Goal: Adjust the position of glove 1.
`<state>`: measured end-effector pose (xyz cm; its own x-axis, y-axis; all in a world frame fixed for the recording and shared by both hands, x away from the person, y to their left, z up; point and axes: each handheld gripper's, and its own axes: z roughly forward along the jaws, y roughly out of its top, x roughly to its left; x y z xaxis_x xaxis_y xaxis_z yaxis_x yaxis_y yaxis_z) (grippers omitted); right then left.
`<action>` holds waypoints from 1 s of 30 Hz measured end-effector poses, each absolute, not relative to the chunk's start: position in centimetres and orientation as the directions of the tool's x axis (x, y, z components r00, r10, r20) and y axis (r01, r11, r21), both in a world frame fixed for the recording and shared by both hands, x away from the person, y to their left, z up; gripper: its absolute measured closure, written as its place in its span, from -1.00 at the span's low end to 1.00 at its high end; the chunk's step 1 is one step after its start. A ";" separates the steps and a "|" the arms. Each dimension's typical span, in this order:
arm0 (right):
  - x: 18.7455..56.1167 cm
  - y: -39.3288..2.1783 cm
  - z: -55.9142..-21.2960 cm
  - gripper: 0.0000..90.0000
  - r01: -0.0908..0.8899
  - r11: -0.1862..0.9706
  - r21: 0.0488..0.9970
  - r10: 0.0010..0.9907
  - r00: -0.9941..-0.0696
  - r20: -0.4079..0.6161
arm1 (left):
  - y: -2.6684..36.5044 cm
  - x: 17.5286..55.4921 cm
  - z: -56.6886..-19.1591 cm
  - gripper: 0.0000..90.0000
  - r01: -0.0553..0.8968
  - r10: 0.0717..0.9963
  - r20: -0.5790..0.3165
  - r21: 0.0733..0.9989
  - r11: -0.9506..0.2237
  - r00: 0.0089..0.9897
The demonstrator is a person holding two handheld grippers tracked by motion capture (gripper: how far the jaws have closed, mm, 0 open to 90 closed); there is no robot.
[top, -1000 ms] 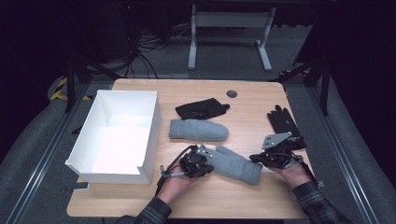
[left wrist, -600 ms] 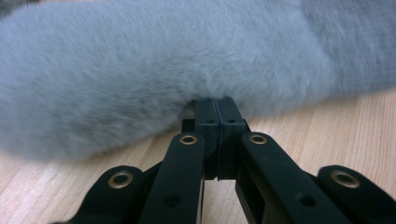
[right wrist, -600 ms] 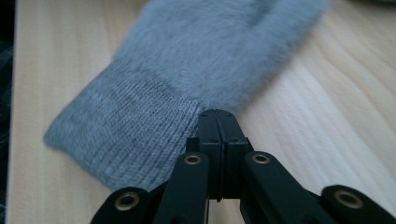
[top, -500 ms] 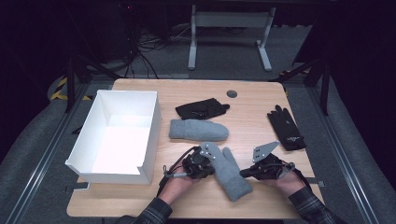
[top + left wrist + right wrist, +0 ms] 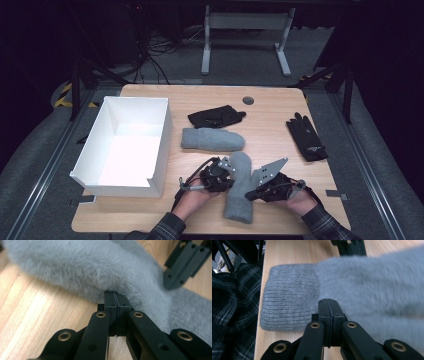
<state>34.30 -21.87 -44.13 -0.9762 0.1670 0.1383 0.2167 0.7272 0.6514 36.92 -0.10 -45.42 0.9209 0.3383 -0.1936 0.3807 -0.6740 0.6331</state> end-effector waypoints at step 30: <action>35.1 -23.5 -43.2 0.18 0.278 0.627 0.727 0.356 -0.933 0.050 | 2.9 40.8 -43.0 0.69 0.423 0.511 -0.091 0.693 -0.584 0.855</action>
<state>35.11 -23.49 -43.20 -0.9333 0.3556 0.0504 0.2782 0.6273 0.7274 40.76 2.90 -42.97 0.8549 0.5108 -0.0908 0.4225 -0.5839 0.6932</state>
